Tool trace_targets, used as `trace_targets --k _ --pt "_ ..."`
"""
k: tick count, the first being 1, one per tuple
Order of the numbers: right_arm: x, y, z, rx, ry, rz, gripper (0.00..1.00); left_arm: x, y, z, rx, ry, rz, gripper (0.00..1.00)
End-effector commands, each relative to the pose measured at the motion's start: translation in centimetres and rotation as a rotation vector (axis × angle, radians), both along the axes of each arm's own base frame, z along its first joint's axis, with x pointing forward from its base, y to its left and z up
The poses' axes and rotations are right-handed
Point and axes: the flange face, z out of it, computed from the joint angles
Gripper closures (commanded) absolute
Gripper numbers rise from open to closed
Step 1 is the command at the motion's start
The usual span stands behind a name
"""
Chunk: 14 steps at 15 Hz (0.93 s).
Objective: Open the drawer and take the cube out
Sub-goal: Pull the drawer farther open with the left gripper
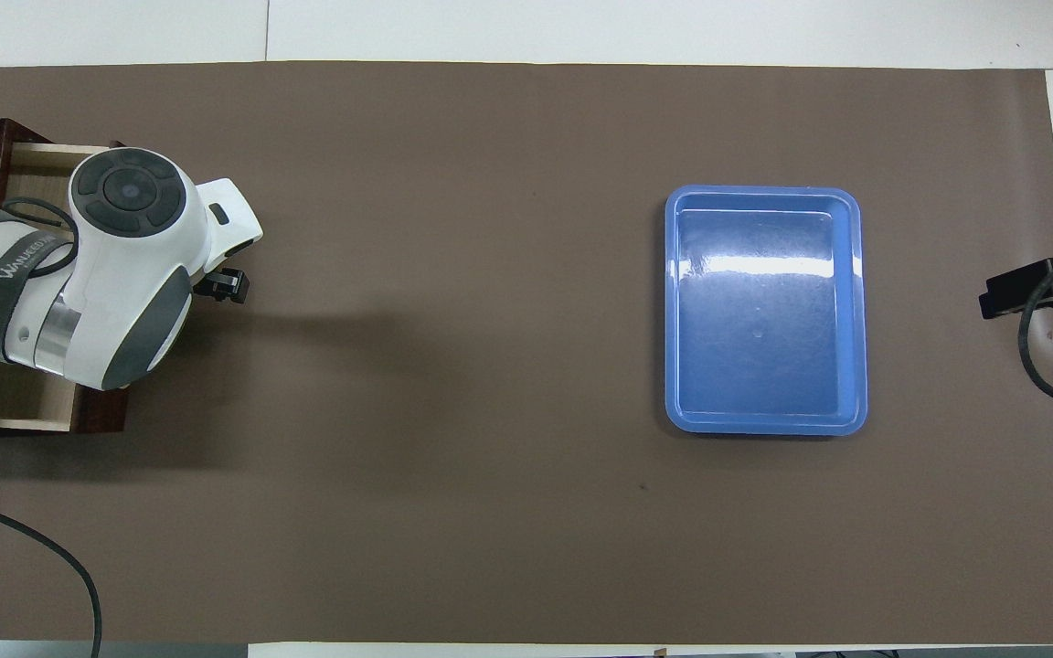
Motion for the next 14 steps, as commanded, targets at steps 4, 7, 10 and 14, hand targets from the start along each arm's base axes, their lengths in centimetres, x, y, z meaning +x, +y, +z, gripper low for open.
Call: trace_targets --k 4,7,10,14 --pt "-0.4 -0.1 0.0 0.003 -0.014 0.017 0.00 -0.6 0.0 -0.3 -0.017 -0.001 -0.007 0.00" --pt "-0.4 -0.1 0.0 0.003 -0.014 0.017 0.00 -0.8 -1.1 -0.2 -0.018 0.000 -0.020 0.00" --pt "-0.4 -0.1 0.0 0.002 -0.016 0.017 0.00 -1.0 -1.7 -0.3 -0.017 0.004 -0.028 0.00" --pt "-0.4 -0.1 0.0 0.002 -0.016 0.017 0.00 -1.1 -3.0 0.0 -0.047 -0.003 -0.010 0.00"
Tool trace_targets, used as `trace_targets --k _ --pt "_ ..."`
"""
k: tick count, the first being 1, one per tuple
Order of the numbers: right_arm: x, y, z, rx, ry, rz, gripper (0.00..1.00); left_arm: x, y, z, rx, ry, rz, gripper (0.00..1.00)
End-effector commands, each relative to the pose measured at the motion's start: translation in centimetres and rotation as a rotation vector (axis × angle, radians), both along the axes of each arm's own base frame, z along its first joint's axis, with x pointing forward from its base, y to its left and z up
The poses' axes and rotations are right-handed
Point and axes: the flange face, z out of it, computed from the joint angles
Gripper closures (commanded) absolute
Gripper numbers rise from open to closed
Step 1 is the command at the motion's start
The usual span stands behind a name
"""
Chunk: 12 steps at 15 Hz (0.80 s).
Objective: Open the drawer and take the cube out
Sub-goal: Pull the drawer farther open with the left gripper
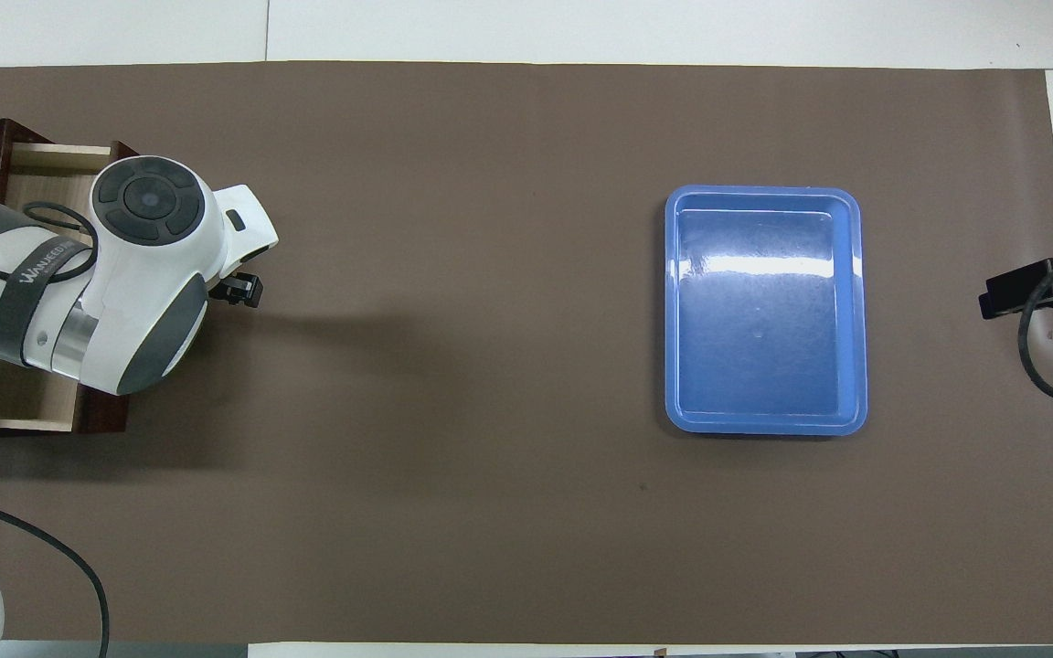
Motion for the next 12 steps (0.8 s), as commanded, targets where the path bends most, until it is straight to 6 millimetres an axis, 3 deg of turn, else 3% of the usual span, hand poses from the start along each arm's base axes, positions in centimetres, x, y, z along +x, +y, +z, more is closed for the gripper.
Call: trace_targets --k 1,12 --pt "-0.4 -0.1 0.0 0.002 -0.016 0.017 0.00 -0.9 -2.2 0.3 -0.038 -0.006 -0.001 0.00" --pt "-0.4 -0.1 0.0 0.002 -0.016 0.015 0.00 -1.3 -3.7 1.1 -0.016 0.020 0.010 0.00"
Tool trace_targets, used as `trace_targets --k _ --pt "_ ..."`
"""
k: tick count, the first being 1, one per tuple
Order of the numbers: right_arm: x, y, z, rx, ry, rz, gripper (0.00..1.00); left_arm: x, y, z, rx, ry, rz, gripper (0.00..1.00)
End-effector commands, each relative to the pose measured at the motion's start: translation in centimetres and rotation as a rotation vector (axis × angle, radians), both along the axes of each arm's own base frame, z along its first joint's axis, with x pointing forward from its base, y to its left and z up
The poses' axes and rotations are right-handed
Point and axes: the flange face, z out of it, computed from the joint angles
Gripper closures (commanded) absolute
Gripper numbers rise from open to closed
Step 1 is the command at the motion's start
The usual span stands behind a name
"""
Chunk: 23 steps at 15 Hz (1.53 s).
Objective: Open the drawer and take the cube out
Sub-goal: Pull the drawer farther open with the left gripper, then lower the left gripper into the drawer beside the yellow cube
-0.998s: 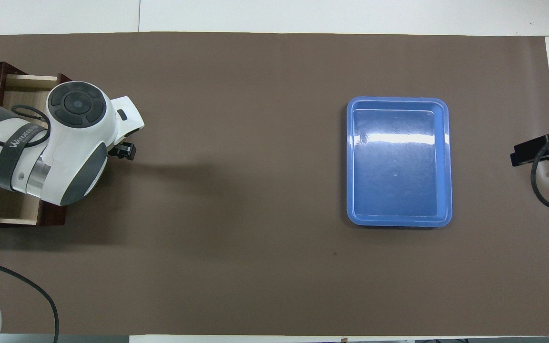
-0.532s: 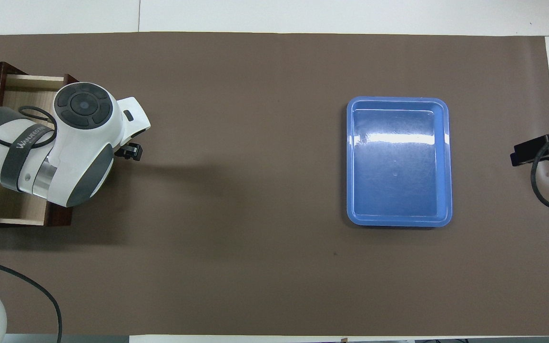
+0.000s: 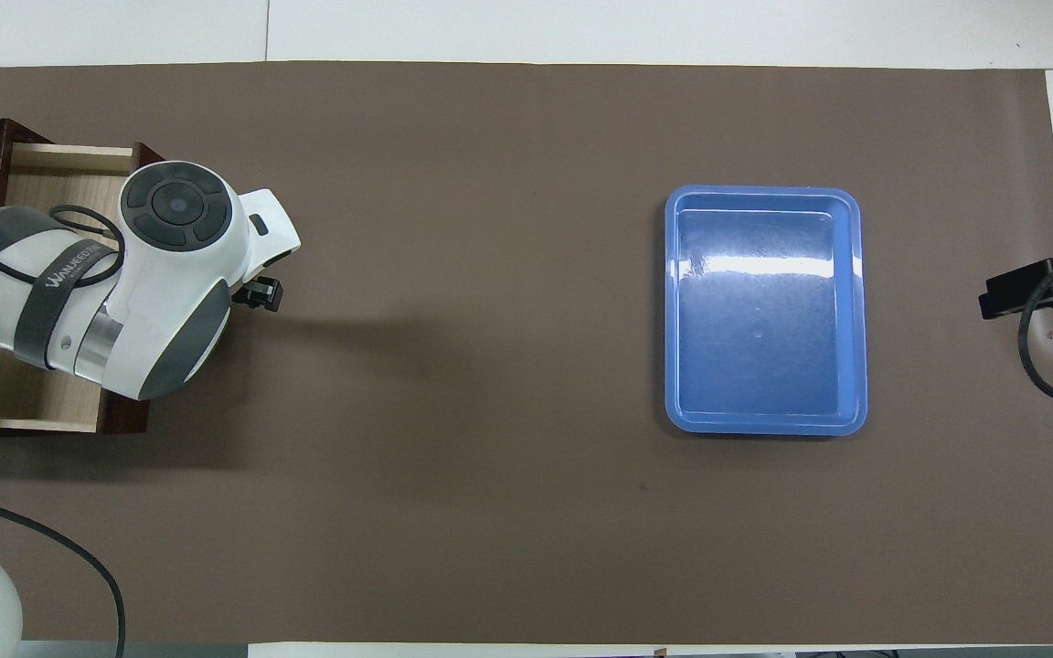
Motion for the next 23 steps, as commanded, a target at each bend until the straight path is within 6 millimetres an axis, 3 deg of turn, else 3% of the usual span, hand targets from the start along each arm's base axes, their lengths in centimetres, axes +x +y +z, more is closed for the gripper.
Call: trace_targets --k 1,4,6,8,11,12,14,15,18,23 --pt "-0.4 -0.1 0.0 0.002 -0.016 0.017 0.00 -0.6 -1.6 1.1 -0.010 0.016 0.016 0.00" --pt "-0.4 -0.1 0.0 0.002 -0.016 0.017 0.00 -0.4 -1.3 1.5 -0.009 0.018 0.013 0.00" --pt "-0.4 -0.1 0.0 0.002 -0.016 0.015 0.00 0.0 -0.8 3.4 0.000 0.020 0.025 0.00" --pt "-0.4 -0.1 0.0 0.002 -0.016 0.015 0.00 0.7 -0.7 6.3 0.001 0.037 0.032 0.00" --pt "-0.4 -0.1 0.0 0.002 -0.016 0.015 0.00 1.0 -0.6 11.5 -0.150 0.016 0.130 0.00" --pt "-0.4 -0.1 0.0 0.002 -0.016 0.015 0.00 1.0 0.6 13.4 -0.204 0.003 0.170 0.00" --pt "-0.4 -0.1 0.0 0.002 -0.016 0.017 0.00 0.7 5.4 17.1 -0.294 -0.059 0.321 0.00" --pt "-0.4 -0.1 0.0 0.002 -0.016 0.017 0.00 0.5 7.4 17.9 -0.301 -0.085 0.408 0.00" --pt "-0.4 -0.1 0.0 0.002 -0.016 0.015 0.00 -0.1 11.5 17.1 -0.286 -0.166 0.828 0.00" --pt "-0.4 -0.1 0.0 0.002 -0.016 0.017 0.00 -0.3 15.7 16.2 -0.286 -0.289 1.244 0.00"
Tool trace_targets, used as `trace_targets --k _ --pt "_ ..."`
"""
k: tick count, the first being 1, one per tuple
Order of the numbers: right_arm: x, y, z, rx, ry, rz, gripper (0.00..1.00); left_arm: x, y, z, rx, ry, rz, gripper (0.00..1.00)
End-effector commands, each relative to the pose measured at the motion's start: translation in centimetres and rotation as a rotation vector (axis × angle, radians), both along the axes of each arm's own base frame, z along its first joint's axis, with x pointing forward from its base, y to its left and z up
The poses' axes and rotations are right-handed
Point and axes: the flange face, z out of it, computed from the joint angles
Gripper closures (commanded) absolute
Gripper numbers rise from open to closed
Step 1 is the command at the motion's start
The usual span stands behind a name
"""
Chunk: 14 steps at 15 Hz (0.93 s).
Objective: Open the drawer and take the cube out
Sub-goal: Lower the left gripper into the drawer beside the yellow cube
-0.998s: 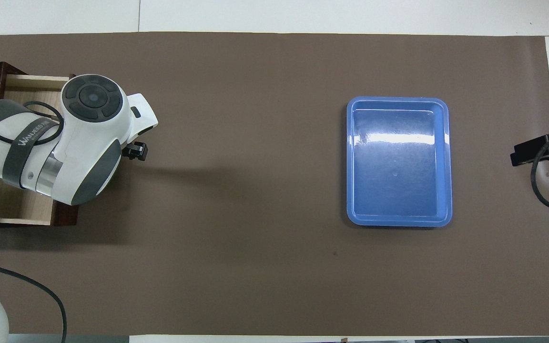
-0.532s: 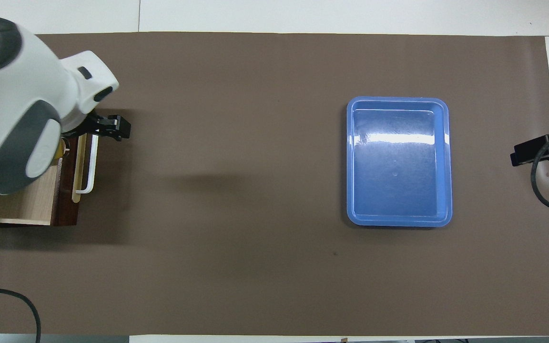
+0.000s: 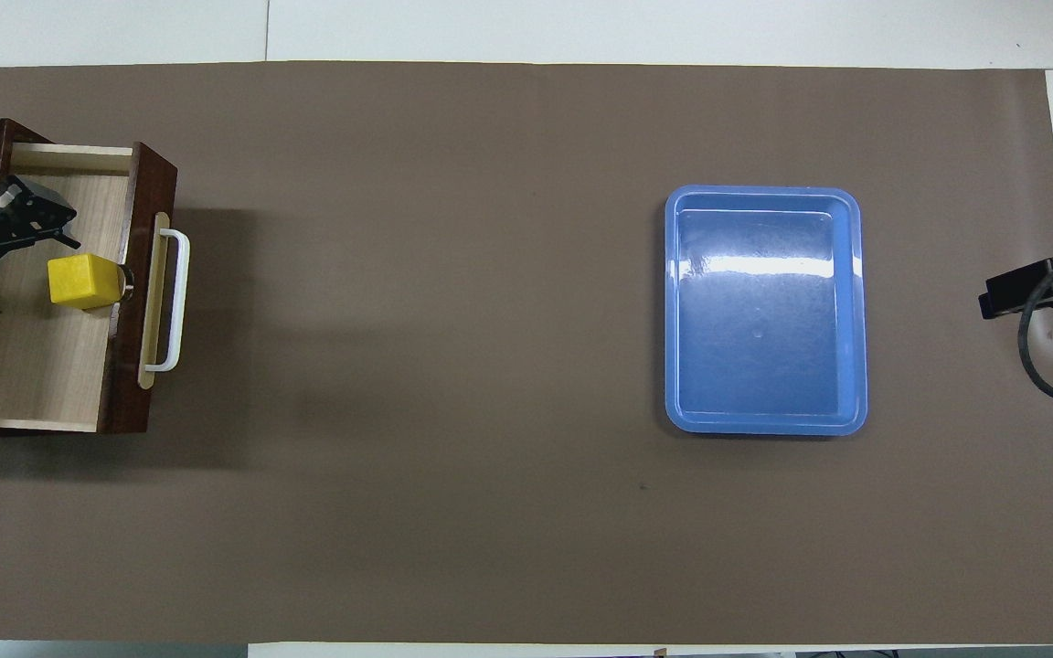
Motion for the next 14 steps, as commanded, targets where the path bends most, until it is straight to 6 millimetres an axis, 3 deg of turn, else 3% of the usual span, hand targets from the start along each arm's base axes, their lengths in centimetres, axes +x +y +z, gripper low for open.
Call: trace_targets --k 1,7,14 --pt "-0.4 -0.1 0.0 0.002 -0.016 0.017 0.00 -0.6 1.4 0.0 -0.022 -0.076 0.232 0.00" --pt "-0.4 -0.1 0.0 0.003 -0.016 0.018 0.00 0.2 3.9 -1.7 -0.039 -0.150 0.711 0.00" --pt "-0.4 -0.1 0.0 0.003 -0.015 0.017 0.00 2.1 4.1 -6.3 -0.051 -0.085 0.916 0.00"
